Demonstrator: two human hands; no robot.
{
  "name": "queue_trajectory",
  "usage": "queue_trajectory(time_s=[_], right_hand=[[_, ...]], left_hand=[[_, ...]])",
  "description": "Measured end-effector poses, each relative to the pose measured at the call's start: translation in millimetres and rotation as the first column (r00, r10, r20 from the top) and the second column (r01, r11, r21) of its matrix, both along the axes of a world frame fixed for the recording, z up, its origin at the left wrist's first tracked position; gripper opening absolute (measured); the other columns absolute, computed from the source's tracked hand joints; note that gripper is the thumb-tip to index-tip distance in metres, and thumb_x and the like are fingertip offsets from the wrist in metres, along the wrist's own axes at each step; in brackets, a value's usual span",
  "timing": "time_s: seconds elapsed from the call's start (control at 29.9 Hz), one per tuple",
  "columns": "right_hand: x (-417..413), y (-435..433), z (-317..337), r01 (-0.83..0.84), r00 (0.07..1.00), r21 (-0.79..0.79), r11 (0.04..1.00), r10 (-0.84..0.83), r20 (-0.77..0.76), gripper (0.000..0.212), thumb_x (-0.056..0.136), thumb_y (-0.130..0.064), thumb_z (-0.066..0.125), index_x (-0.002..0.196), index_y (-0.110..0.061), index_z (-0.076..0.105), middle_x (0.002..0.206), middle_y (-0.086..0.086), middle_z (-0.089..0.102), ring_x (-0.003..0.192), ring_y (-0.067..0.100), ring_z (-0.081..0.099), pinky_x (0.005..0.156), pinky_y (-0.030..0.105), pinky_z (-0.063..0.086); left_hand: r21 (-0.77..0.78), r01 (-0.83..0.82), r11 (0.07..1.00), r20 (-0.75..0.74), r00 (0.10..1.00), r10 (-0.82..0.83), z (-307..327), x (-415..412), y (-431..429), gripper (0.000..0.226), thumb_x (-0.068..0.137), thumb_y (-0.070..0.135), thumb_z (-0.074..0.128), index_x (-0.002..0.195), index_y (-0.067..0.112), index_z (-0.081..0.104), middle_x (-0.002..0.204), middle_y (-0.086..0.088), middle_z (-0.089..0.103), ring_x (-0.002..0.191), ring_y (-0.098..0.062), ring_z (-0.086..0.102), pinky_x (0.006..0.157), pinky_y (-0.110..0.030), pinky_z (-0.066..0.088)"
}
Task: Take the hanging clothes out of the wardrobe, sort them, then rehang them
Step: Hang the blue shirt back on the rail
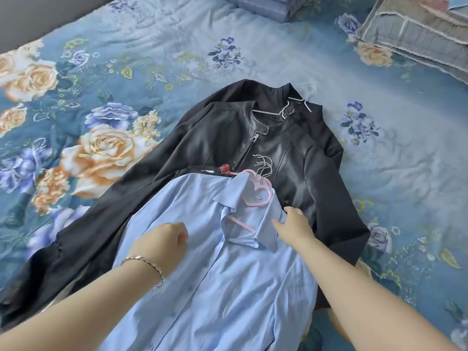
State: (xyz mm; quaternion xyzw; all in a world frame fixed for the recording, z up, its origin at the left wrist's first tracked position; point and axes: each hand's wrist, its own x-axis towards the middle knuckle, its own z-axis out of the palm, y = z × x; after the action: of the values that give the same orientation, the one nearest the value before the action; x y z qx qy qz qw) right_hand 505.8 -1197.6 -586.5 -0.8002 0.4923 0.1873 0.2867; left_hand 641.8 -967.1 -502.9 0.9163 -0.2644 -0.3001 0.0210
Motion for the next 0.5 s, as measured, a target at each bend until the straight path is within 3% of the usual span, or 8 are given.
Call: queue_trajectory(time_s=[0.1,0.2,0.3,0.4,0.5], right_hand=[[20.8,-14.1,-21.2,0.079,0.997,0.082,0.994,-0.079,-0.003,0.050,0.087,-0.039,0.056,0.126,-0.008,0.049,0.130,0.011,0.051,0.118,0.031,0.050,0.097,0.041,0.044],[29.1,-18.9,-37.9,0.143,0.990,0.055,0.988,-0.143,0.005,0.052,0.081,-0.039,0.064,0.119,-0.006,0.053,0.121,0.012,0.058,0.114,0.033,0.053,0.092,0.039,0.047],[30.8,-18.3,-34.2,0.220,0.965,0.160,0.962,-0.239,0.109,0.032,0.082,-0.026,0.064,0.109,-0.009,0.058,0.104,0.009,0.064,0.095,0.029,0.059,0.076,0.030,0.045],[29.2,-12.9,-14.7,0.103,0.948,0.217,0.971,-0.162,0.275,0.003,0.088,-0.016,0.056,0.088,-0.018,0.058,0.087,0.005,0.061,0.081,0.023,0.054,0.065,0.030,0.040],[25.0,-0.8,17.9,0.036,0.905,0.196,0.980,-0.115,0.409,0.007,0.089,-0.016,0.060,0.083,-0.016,0.057,0.081,0.001,0.060,0.076,0.018,0.053,0.061,0.024,0.039]], left_hand=[[0.023,-0.021,1.000,0.012,1.000,0.021,-11.3,19.6,-6.2,0.017,0.093,0.016,0.040,0.093,0.027,0.054,0.091,0.007,0.057,0.078,-0.018,0.054,0.055,-0.022,0.034],[0.036,-0.044,0.998,0.016,0.999,0.043,-18.1,33.6,-6.5,0.018,0.092,0.017,0.042,0.093,0.028,0.057,0.096,0.007,0.062,0.078,-0.018,0.057,0.058,-0.023,0.038],[0.041,-0.077,0.996,-0.002,0.997,0.077,-18.1,40.1,0.7,0.020,0.091,0.017,0.042,0.095,0.027,0.059,0.098,0.008,0.063,0.083,-0.017,0.059,0.068,-0.026,0.045],[0.030,-0.104,0.994,-0.022,0.994,0.105,-12.1,41.2,14.9,0.021,0.091,0.015,0.041,0.094,0.027,0.059,0.097,0.008,0.064,0.085,-0.016,0.061,0.071,-0.027,0.049],[0.002,-0.162,0.987,-0.039,0.986,0.162,-0.8,38.6,34.5,0.022,0.091,0.016,0.041,0.088,0.027,0.059,0.095,0.007,0.065,0.087,-0.017,0.062,0.077,-0.029,0.053]])
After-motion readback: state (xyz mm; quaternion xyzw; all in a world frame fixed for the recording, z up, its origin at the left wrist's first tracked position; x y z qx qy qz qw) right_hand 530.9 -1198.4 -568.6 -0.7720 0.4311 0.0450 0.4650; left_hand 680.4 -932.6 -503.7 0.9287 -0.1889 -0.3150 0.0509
